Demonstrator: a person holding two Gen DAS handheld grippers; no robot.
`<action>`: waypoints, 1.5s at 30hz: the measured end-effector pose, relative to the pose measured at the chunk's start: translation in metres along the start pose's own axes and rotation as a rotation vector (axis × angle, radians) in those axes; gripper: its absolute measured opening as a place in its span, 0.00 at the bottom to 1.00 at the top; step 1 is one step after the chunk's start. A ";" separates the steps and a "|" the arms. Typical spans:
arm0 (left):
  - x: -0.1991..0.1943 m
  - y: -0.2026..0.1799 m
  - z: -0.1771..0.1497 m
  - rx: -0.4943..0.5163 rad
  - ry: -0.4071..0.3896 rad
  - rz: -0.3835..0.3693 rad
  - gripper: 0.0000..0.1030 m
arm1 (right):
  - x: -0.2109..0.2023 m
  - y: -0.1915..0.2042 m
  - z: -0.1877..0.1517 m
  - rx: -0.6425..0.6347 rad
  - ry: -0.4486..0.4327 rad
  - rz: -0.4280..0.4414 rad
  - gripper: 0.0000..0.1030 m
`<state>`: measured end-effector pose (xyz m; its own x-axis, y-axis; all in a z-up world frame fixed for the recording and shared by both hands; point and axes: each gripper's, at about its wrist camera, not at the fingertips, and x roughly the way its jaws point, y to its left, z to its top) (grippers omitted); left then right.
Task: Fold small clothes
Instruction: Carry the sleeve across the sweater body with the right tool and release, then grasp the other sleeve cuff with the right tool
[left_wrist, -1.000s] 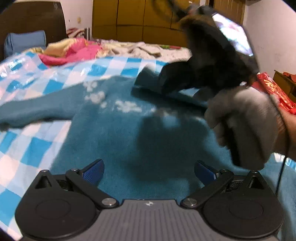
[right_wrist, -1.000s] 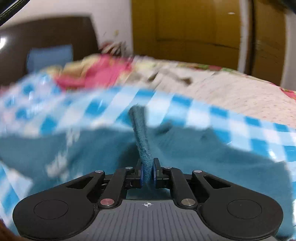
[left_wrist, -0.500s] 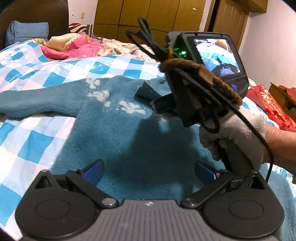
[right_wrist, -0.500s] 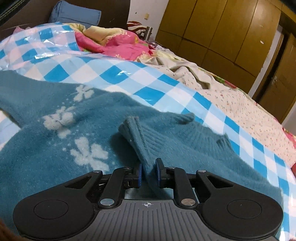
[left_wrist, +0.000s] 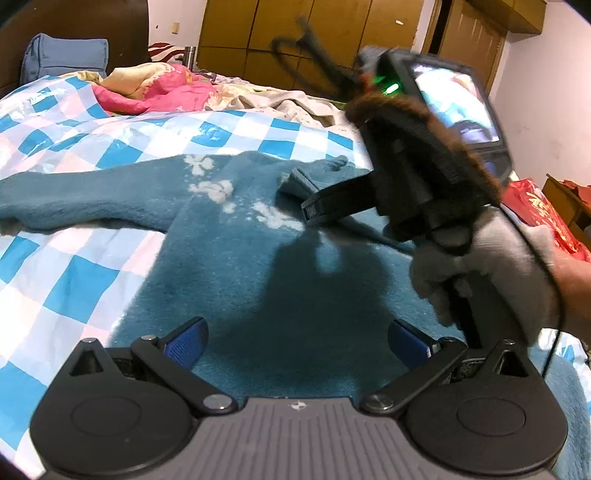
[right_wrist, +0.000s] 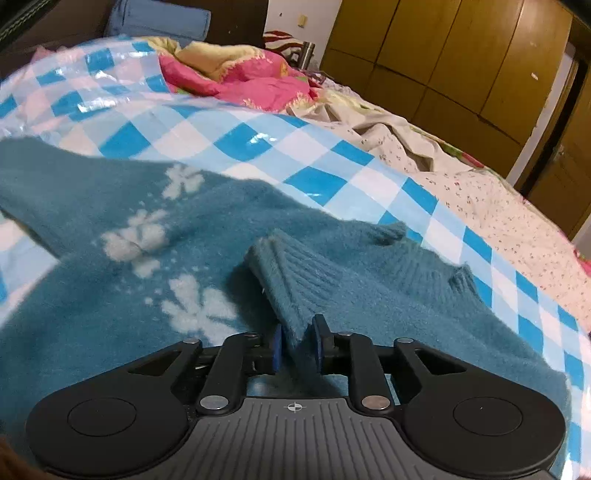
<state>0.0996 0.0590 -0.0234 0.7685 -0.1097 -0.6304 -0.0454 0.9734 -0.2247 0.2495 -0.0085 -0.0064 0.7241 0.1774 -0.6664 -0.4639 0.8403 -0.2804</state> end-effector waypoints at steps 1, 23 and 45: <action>0.000 0.001 0.000 -0.006 0.001 0.002 1.00 | -0.004 -0.001 0.001 0.007 -0.003 0.016 0.23; -0.013 0.018 0.004 -0.061 0.004 0.046 1.00 | -0.031 0.049 0.044 -0.112 0.036 0.183 0.26; -0.079 0.124 -0.010 -0.326 -0.146 0.315 1.00 | -0.007 0.322 0.135 -0.619 -0.144 0.472 0.30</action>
<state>0.0269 0.1861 -0.0082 0.7661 0.2328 -0.5991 -0.4704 0.8382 -0.2759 0.1636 0.3295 0.0011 0.4194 0.5444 -0.7265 -0.9075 0.2298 -0.3517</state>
